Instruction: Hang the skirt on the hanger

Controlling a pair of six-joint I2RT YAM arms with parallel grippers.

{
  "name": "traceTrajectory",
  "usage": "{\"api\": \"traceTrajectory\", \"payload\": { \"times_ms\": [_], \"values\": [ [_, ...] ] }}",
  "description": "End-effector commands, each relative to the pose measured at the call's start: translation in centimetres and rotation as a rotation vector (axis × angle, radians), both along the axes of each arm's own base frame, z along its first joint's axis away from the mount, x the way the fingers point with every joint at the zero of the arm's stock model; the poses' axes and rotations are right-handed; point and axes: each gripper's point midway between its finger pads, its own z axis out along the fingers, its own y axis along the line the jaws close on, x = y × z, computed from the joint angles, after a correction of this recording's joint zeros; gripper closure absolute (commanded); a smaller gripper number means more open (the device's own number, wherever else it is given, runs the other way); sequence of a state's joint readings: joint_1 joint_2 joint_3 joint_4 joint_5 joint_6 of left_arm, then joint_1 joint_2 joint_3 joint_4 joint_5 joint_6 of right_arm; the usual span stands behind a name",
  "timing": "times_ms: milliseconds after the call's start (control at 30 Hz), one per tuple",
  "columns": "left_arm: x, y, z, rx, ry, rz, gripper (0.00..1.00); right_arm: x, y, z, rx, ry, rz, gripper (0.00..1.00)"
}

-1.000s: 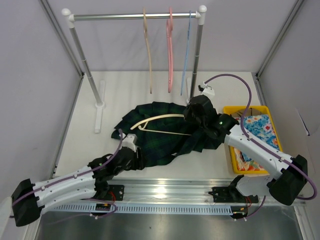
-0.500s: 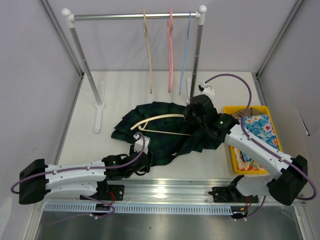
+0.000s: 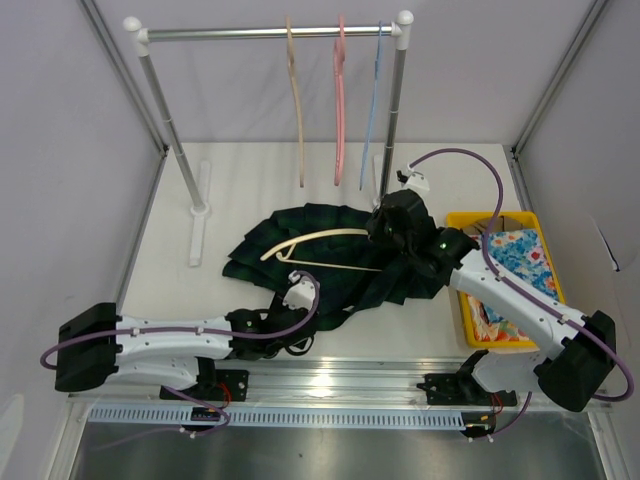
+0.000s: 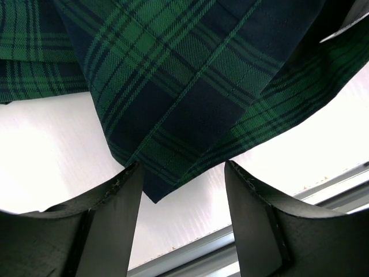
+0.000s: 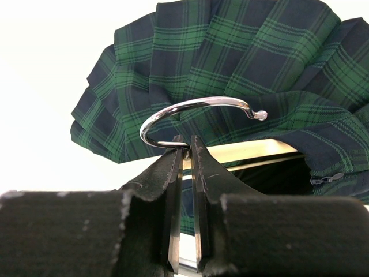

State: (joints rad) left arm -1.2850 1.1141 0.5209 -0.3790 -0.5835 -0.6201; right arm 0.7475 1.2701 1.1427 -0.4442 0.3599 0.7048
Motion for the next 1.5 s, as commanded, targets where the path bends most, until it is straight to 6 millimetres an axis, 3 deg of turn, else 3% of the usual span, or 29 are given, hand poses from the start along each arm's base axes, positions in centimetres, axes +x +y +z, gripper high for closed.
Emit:
{"api": "traceTrajectory", "payload": {
  "times_ms": [0,167,733,967,1233,1333,1467],
  "values": [
    [0.5,-0.6,1.0,0.028,-0.039,-0.013,0.36,0.4,-0.5,1.7,0.03,-0.05,-0.014,1.0],
    [0.8,0.5,0.6,0.071,-0.062,0.03,0.36,0.3,-0.6,1.7,0.033,-0.051,-0.011,1.0],
    [1.6,0.3,0.1,0.157,-0.088,0.041,0.36,0.3,-0.7,1.8,0.037,-0.052,-0.006,1.0],
    [2.1,0.6,-0.3,0.214,-0.102,0.068,0.44,0.4,-0.9,1.9,0.038,-0.057,-0.007,1.0],
    [2.6,0.6,-0.3,0.255,-0.121,0.086,0.61,0.3,-1.0,2.0,0.039,-0.058,-0.004,1.0],
    [2.5,0.6,-0.3,0.252,-0.114,0.084,0.6,0.2,-1.2,1.9,0.034,-0.058,-0.008,1.0],
    [2.0,0.5,-0.8,0.255,-0.084,0.069,0.48,0.2,-1.3,2.0,0.038,-0.059,-0.007,1.0]
  ]
}}
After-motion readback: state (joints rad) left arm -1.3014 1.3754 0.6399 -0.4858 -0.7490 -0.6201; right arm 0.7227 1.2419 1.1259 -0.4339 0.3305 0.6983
